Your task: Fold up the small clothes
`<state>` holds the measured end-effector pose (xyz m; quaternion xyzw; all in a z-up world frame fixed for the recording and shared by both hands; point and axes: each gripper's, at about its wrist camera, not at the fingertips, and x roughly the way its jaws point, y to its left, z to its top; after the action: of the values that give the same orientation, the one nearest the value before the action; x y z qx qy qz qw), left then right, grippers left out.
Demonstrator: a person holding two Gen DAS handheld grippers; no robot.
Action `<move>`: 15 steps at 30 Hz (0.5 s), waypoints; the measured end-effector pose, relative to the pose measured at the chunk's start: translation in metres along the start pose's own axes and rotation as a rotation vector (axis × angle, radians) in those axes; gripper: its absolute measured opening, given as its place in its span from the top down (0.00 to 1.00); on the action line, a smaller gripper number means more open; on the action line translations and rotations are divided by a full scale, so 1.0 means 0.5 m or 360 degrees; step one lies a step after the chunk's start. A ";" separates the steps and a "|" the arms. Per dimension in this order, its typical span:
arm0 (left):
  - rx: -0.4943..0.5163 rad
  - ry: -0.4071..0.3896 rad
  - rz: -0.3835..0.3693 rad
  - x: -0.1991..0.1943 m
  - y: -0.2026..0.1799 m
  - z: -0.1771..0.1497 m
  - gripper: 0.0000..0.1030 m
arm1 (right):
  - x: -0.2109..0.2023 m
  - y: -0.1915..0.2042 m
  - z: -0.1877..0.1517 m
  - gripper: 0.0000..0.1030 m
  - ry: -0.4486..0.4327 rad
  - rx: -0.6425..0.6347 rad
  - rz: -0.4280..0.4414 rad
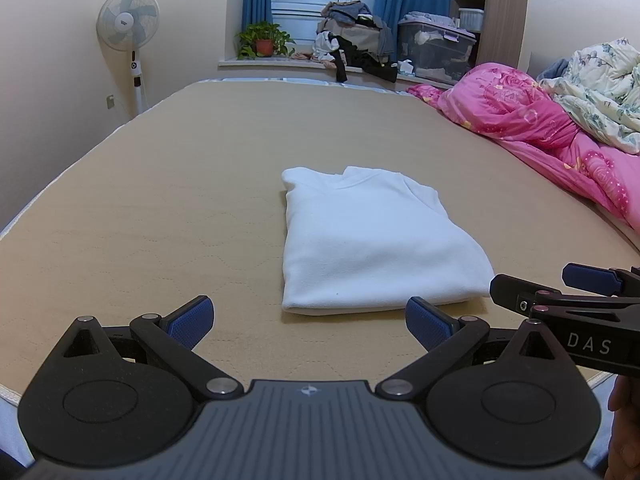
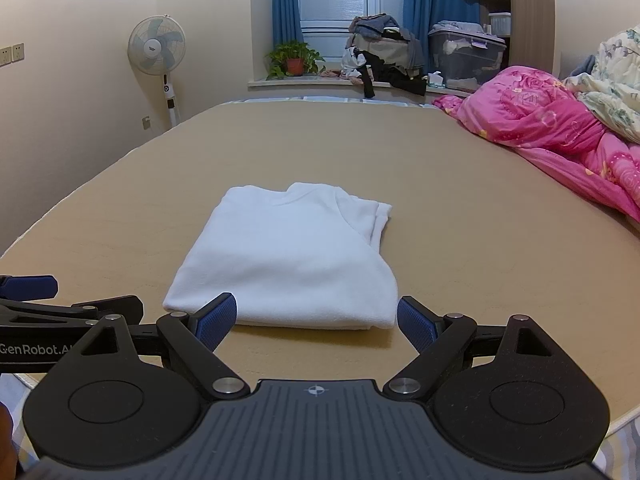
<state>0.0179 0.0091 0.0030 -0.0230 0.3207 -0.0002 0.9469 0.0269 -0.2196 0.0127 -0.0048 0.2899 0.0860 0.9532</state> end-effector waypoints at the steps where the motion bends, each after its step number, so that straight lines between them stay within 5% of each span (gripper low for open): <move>1: 0.0000 0.0001 -0.0001 0.000 0.000 0.000 0.01 | -0.001 0.000 0.000 0.14 0.0001 0.0001 0.0000; 15: 0.0000 0.0000 0.0000 0.000 0.000 0.000 0.01 | -0.003 -0.002 0.000 0.14 0.0002 0.0002 0.0002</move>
<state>0.0179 0.0091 0.0031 -0.0228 0.3206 -0.0002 0.9469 0.0260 -0.2210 0.0136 -0.0041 0.2905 0.0865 0.9529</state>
